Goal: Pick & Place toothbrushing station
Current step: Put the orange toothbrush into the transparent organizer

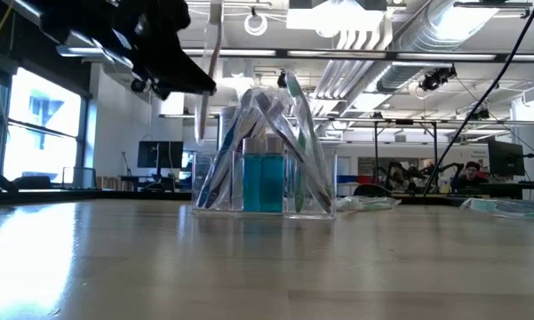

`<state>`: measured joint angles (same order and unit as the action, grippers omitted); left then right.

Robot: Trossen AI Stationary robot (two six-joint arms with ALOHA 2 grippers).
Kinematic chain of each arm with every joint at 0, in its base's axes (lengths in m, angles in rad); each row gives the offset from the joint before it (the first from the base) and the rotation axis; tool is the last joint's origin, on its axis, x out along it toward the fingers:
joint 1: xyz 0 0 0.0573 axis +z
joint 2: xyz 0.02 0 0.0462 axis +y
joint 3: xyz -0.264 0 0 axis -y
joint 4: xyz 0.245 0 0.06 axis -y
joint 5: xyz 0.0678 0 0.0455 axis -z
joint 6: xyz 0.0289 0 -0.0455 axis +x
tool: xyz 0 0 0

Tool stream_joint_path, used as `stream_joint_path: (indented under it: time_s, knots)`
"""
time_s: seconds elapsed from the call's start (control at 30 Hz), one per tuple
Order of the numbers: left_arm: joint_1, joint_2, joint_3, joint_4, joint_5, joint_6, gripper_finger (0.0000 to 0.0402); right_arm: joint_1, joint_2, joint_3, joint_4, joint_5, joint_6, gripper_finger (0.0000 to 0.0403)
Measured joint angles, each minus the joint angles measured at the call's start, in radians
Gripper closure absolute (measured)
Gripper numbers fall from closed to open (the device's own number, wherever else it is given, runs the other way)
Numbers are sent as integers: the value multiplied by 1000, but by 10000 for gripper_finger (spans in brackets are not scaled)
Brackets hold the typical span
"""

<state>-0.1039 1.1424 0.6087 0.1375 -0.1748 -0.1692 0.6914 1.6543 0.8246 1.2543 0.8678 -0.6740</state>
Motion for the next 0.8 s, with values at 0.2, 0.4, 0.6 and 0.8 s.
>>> stream_joint_path:
  time_s: [0.2,0.4,0.6,0.8]
  knots:
    - [76,-1,-87,155,69,31,365,0,0,0,-16,5,0,228]
    - [107,9,-117,221,92,35,365,0,0,0,-18,5,0,228]
    - [106,7,-125,289,94,68,365,-6,0,0,-18,5,0,228]
    - [104,41,-126,277,81,65,365,-25,0,0,-26,5,0,228]
